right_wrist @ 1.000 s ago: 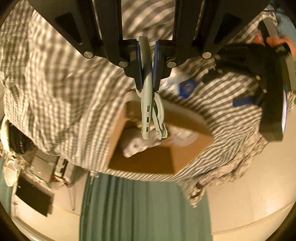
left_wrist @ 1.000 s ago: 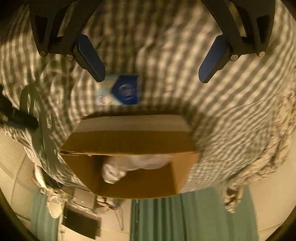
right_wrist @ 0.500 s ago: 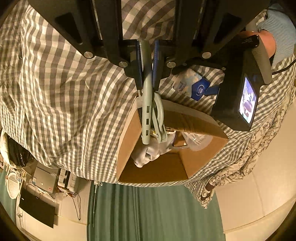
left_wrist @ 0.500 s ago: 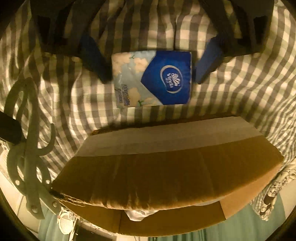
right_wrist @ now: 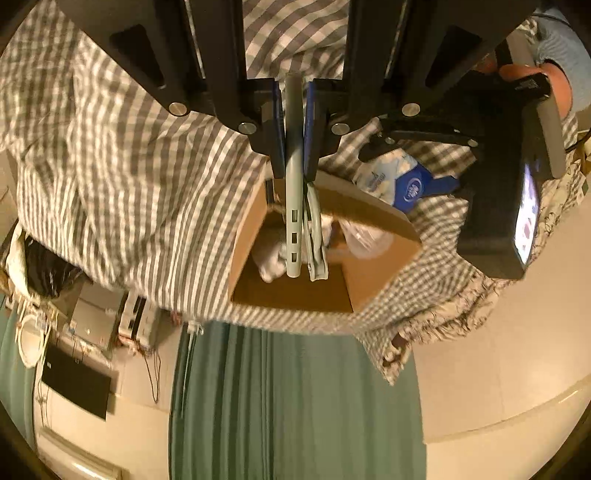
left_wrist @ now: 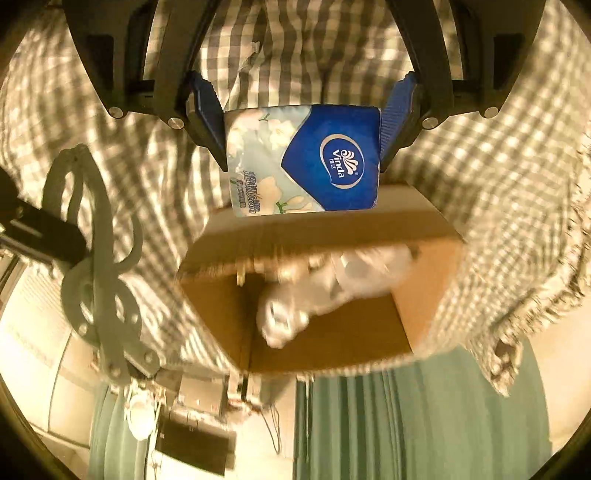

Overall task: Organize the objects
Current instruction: 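Carry the tissue pack and hanger into the box and open both tools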

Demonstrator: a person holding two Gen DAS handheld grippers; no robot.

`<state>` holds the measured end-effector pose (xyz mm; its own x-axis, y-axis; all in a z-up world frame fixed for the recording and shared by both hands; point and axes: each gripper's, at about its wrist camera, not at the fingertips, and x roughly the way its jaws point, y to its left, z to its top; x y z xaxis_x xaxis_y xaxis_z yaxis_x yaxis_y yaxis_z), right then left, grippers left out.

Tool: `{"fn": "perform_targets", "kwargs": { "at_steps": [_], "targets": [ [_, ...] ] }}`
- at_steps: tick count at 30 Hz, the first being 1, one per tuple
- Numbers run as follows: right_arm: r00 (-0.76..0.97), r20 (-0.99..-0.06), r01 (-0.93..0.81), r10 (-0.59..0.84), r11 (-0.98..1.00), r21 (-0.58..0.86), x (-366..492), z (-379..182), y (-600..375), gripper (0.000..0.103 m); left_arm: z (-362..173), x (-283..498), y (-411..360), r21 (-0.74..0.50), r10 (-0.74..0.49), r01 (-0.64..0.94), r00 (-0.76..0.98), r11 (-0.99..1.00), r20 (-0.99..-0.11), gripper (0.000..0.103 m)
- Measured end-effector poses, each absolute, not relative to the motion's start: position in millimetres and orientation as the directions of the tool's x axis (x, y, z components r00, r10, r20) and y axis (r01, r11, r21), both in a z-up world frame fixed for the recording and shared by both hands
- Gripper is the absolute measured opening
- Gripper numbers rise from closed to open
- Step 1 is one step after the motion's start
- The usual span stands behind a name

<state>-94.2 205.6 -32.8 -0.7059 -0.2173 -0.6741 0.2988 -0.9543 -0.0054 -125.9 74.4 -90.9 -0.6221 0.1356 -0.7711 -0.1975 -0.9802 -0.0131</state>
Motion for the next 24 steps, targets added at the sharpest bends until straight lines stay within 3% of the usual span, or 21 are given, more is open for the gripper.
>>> {"fn": "perform_targets", "kwargs": {
  "at_steps": [12, 19, 24],
  "targets": [
    [-0.776, -0.582, 0.329, -0.243, -0.943, -0.045, -130.6, 33.9, 180.1, 0.008, 4.4, -161.7, 46.8, 0.003, 0.122, -0.156, -0.787, -0.988, -0.604, 0.075],
    [-0.784, -0.573, 0.323, -0.238, -0.945, -0.049, -182.9, 44.3, 166.4, 0.008, 18.1, -211.8, 35.7, 0.026, 0.083, -0.117, -0.825, -0.993, -0.559, 0.075],
    [-0.758, -0.607, 0.326, -0.238, -0.945, -0.036, -224.4, 28.5, 158.8, 0.008, 2.3, -242.8, 33.9, 0.046, 0.064, -0.111, -0.813, -0.993, -0.578, 0.075]
  ]
}}
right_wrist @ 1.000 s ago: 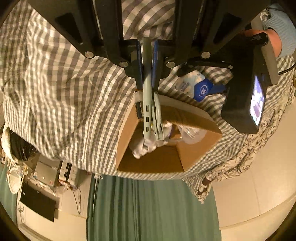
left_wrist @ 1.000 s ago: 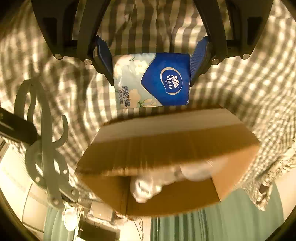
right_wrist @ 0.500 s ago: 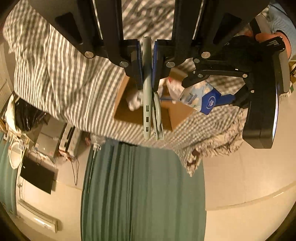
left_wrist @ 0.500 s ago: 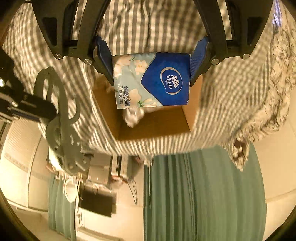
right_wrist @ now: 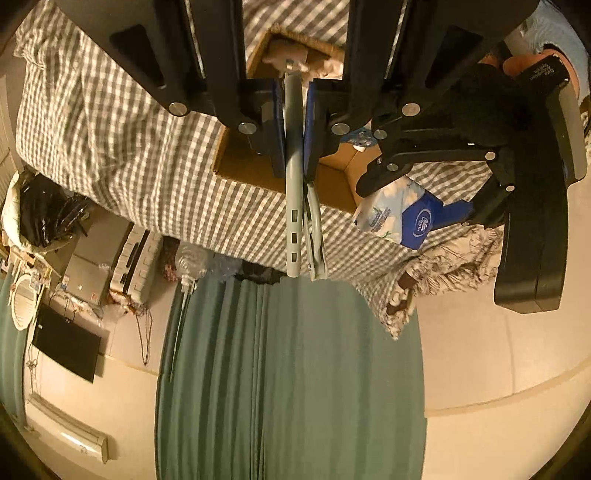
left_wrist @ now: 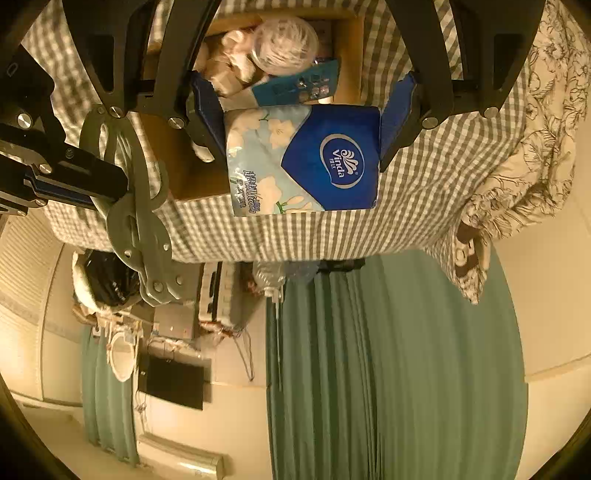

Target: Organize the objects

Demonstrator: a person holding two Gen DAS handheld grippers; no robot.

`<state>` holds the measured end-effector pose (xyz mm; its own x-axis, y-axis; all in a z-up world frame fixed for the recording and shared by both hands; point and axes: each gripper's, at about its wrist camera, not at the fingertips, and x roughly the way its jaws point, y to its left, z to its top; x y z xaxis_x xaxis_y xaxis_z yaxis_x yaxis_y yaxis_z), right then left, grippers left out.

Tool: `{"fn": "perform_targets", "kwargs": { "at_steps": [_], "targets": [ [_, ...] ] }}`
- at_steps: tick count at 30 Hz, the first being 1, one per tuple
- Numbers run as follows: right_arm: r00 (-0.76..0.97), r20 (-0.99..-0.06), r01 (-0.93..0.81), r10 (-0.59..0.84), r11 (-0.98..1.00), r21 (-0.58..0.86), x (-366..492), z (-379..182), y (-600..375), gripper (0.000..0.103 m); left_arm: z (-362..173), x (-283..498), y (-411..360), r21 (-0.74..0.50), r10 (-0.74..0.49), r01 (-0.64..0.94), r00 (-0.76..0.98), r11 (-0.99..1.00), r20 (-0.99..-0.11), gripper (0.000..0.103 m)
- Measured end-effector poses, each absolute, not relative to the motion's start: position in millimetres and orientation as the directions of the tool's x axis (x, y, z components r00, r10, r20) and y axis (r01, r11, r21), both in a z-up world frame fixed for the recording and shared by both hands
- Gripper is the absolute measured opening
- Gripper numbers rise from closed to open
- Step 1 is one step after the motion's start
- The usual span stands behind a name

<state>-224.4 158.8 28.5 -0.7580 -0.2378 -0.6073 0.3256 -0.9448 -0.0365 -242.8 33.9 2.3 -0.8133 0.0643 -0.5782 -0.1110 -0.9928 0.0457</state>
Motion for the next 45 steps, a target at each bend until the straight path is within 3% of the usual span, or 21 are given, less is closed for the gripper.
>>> {"fn": "perform_targets", "kwargs": {
  "at_steps": [5, 13, 16, 17, 19, 20, 23, 28, 37, 45],
  "targets": [
    [-0.697, -0.666, 0.326, -0.266, -0.945, 0.036, -257.9, -5.7, 160.9, 0.008, -29.6, -268.4, 32.2, 0.052, 0.077, -0.142, -0.770, -0.988, -0.634, 0.075],
    [-0.667, -0.683, 0.322, -0.298, -0.942, 0.096, -277.6, -30.1, 169.3, 0.009, -57.6, -278.0, 36.5, 0.045, 0.118, -0.200, -0.729, -0.979, -0.675, 0.077],
    [-0.687, -0.669, 0.300, -0.285, -0.949, 0.095, -274.1, -22.6, 176.5, 0.011, -55.8, -275.3, 34.9, 0.041, 0.105, -0.181, -0.725, -0.983, -0.680, 0.088],
    [-0.697, -0.660, 0.295, -0.280, -0.951, 0.093, -269.2, -18.0, 177.9, 0.013, -52.2, -274.0, 34.5, 0.042, 0.097, -0.170, -0.732, -0.985, -0.674, 0.095],
    [-0.713, -0.645, 0.284, -0.273, -0.955, 0.090, -263.6, -8.4, 180.7, 0.035, -42.5, -268.9, 32.6, 0.045, 0.075, -0.138, -0.752, -0.989, -0.654, 0.099],
    [-0.728, -0.632, 0.273, -0.266, -0.958, 0.088, -258.6, -0.4, 183.9, 0.039, -36.7, -266.5, 31.4, 0.046, 0.066, -0.126, -0.760, -0.991, -0.646, 0.101],
    [-0.752, -0.611, 0.260, -0.247, -0.963, 0.069, -245.2, 17.8, 187.2, 0.042, -14.7, -257.4, 26.2, 0.039, 0.063, -0.111, -0.782, -0.993, -0.621, 0.103],
    [-0.797, -0.571, 0.231, -0.198, -0.973, 0.014, -215.1, 50.9, 189.4, 0.061, 26.9, -233.1, 19.1, 0.040, 0.054, -0.091, -0.828, -0.995, -0.558, 0.103],
    [-0.874, -0.473, 0.156, -0.113, -0.986, -0.052, -152.4, 101.2, 192.8, 0.085, 84.9, -182.7, 14.8, 0.036, 0.048, -0.072, -0.895, -0.997, -0.444, 0.103],
    [-0.910, -0.413, 0.063, -0.039, -0.997, -0.044, -101.2, 113.8, 202.6, 0.097, 105.3, -126.0, 21.9, 0.037, 0.058, -0.075, -0.936, -0.997, -0.348, 0.103]
  ]
}}
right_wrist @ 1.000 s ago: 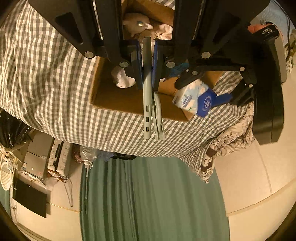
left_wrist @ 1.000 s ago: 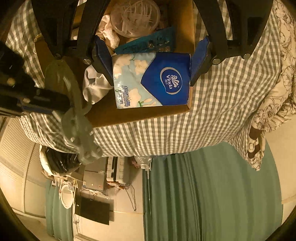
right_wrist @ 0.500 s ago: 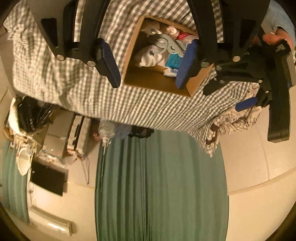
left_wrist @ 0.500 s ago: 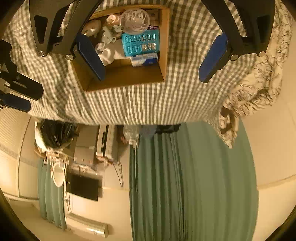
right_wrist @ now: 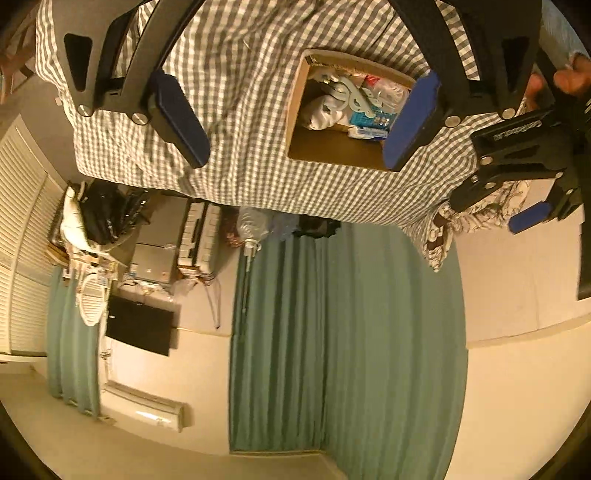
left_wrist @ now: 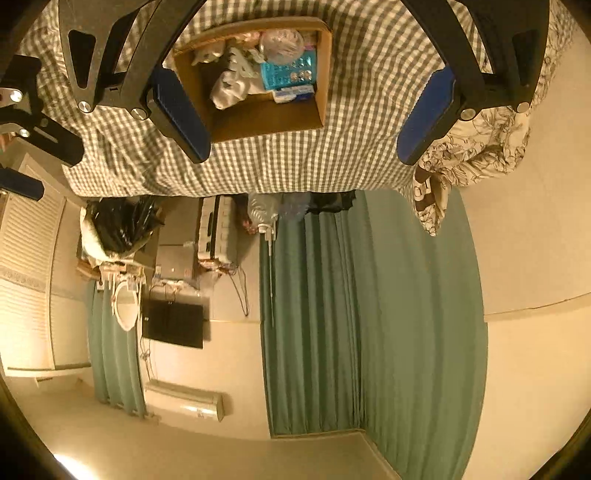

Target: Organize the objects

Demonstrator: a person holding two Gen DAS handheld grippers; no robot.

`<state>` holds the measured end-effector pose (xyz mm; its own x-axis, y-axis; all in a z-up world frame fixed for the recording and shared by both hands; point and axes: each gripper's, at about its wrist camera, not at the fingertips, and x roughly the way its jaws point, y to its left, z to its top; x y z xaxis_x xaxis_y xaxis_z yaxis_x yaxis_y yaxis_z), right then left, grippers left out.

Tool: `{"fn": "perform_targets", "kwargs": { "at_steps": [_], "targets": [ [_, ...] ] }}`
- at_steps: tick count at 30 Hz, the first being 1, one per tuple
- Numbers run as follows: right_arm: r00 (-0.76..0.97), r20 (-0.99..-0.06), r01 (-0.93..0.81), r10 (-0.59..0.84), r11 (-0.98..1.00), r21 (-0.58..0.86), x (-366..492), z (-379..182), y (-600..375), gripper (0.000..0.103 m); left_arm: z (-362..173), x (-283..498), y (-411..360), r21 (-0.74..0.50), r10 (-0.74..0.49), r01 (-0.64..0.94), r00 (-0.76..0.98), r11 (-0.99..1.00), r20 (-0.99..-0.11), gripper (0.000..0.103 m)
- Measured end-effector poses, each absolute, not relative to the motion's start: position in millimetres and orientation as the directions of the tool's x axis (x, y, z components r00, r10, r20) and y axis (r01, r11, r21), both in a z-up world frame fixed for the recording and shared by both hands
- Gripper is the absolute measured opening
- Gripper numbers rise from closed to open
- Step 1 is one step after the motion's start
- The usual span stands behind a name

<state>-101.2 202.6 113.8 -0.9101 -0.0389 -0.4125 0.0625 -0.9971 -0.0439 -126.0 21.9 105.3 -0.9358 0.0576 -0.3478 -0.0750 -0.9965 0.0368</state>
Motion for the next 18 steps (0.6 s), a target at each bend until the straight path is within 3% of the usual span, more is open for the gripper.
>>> {"fn": "perform_targets", "kwargs": {
  "at_steps": [3, 7, 18],
  "targets": [
    [-0.926, -0.378, 0.021, -0.001, -0.999, -0.048, -81.0, 111.7, 202.9, 0.103, 102.1, -108.2, 21.5, 0.010, 0.054, -0.061, -0.942, -0.998, -0.332, 0.103],
    [-0.940, -0.339, 0.000, 0.022, -0.998, -0.067, -62.0, 97.7, 201.7, 0.103, 91.1, -88.6, 22.0, 0.024, 0.031, -0.040, -0.949, -0.999, -0.313, 0.103],
    [-0.926, -0.374, -0.029, 0.055, -0.997, -0.073, -75.7, 11.7, 203.3, 0.103, 30.3, -63.6, 14.3, 0.018, -0.020, 0.016, -0.968, -1.000, -0.248, 0.103]
  ]
}}
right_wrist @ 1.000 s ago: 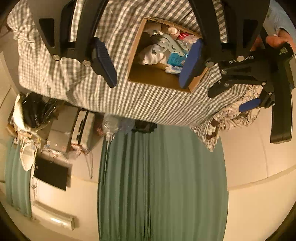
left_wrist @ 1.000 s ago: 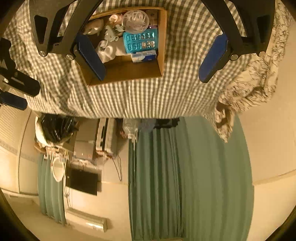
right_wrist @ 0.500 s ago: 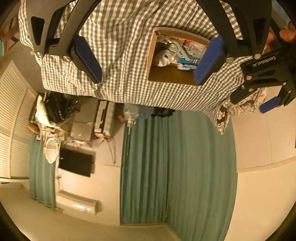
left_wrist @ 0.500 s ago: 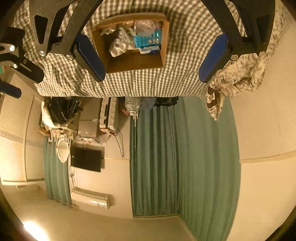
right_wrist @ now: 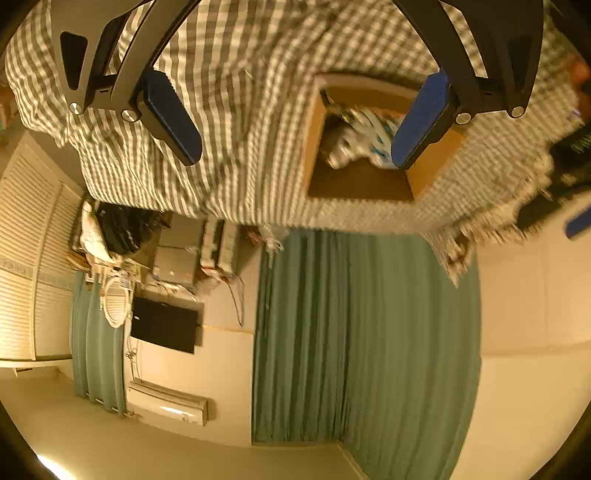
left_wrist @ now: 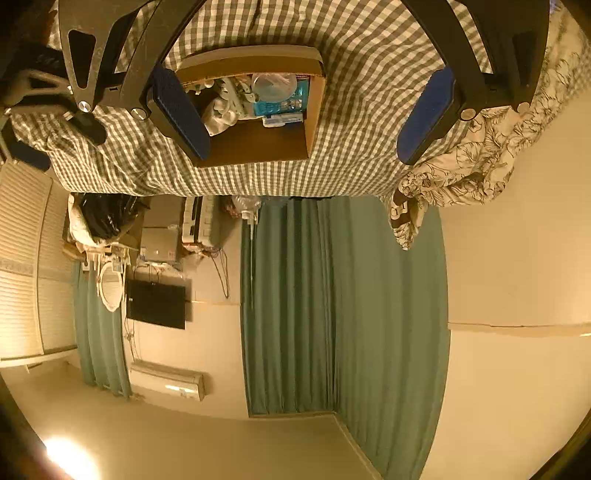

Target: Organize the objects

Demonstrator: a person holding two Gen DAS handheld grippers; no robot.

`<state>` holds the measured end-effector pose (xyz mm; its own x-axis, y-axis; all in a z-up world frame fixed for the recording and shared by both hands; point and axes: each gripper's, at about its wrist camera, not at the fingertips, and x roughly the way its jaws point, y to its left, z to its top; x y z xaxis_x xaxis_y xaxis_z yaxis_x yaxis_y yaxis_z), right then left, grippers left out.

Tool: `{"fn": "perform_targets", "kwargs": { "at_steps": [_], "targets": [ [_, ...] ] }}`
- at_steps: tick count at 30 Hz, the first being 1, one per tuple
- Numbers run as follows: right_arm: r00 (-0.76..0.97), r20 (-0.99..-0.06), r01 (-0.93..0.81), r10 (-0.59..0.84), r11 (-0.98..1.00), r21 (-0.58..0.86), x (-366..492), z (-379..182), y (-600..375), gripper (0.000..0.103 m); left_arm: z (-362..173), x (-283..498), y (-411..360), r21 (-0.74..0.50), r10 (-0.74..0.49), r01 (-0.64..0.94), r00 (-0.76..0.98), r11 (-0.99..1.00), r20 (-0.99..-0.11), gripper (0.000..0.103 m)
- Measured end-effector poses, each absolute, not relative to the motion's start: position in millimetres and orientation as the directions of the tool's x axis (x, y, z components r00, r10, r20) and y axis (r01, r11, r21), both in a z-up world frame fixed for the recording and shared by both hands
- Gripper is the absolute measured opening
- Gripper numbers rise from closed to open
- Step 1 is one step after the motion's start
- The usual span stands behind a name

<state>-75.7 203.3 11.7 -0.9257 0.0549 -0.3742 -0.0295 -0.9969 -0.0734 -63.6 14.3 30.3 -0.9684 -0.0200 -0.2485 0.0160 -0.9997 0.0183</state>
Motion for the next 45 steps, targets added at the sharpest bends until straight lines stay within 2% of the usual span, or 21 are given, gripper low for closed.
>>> {"fn": "perform_targets", "kwargs": {
  "at_steps": [4, 9, 28, 45],
  "targets": [
    [-0.925, -0.380, -0.010, 0.032, -0.998, -0.059, -76.2, -0.9, 203.9, 0.103, 9.9, -58.7, 12.1, 0.033, -0.023, 0.015, -0.964, -0.999, -0.264, 0.103],
    [-0.930, -0.362, -0.046, 0.068, -0.996, -0.071, -74.2, 0.7, 206.8, 0.103, -0.6, -56.8, 4.2, 0.015, -0.026, 0.022, -0.953, -1.000, -0.301, 0.103],
    [-0.926, -0.372, -0.044, 0.071, -0.996, -0.081, -69.8, 4.0, 203.8, 0.103, -7.0, -59.5, 1.6, -0.009, -0.009, 0.013, -0.935, -1.000, -0.353, 0.103],
    [-0.921, -0.383, -0.041, 0.070, -0.996, -0.082, -68.6, 2.7, 202.5, 0.103, -7.4, -57.7, 4.3, -0.002, -0.003, 0.004, -0.932, -1.000, -0.364, 0.103]
  ]
}}
